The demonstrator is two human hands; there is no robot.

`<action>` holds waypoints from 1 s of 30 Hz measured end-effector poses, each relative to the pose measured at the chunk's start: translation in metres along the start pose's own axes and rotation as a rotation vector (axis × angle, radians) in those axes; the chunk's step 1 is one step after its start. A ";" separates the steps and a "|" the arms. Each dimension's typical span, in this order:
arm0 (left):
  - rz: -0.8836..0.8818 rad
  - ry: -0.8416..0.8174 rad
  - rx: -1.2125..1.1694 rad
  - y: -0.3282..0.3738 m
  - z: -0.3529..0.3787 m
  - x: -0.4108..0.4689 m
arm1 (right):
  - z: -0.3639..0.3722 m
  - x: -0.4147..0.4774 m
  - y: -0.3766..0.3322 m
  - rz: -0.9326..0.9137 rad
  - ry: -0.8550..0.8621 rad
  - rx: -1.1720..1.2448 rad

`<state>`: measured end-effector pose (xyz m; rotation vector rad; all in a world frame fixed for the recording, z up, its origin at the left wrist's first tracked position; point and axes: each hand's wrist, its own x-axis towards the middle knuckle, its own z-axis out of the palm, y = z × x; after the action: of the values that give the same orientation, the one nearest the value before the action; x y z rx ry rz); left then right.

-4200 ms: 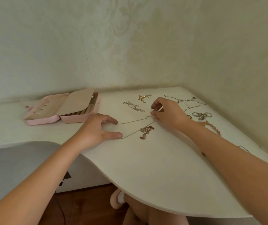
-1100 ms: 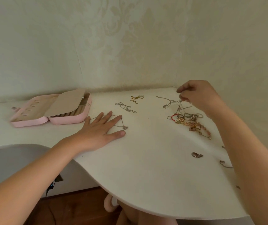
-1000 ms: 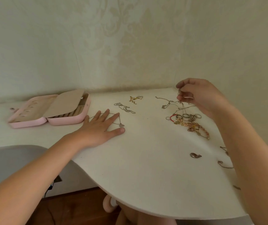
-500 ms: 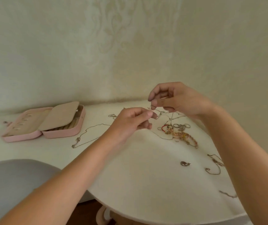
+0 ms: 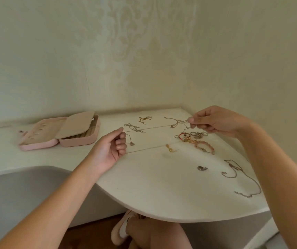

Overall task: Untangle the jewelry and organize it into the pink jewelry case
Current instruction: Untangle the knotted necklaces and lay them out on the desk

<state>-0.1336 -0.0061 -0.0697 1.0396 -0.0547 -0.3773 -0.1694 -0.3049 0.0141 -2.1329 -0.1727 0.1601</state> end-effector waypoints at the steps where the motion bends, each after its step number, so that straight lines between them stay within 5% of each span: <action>1: 0.010 0.013 0.002 -0.001 -0.001 -0.001 | 0.002 0.000 0.002 0.013 0.002 0.030; 11: 0.095 0.050 0.390 -0.014 0.014 -0.023 | -0.007 -0.014 0.012 0.215 -0.149 0.110; 21: 0.271 0.326 0.818 -0.025 0.003 -0.007 | 0.037 0.057 0.019 0.199 0.120 -0.127; 27: 0.288 0.330 0.837 -0.031 -0.007 -0.008 | 0.081 0.068 0.016 -0.089 0.235 -0.530; 30: 0.310 0.326 0.805 -0.032 -0.006 -0.011 | 0.103 0.035 -0.007 -0.226 -0.111 -0.329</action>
<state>-0.1514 -0.0120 -0.0983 1.8461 -0.0768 0.1262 -0.1545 -0.2098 -0.0368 -2.4115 -0.5343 0.1241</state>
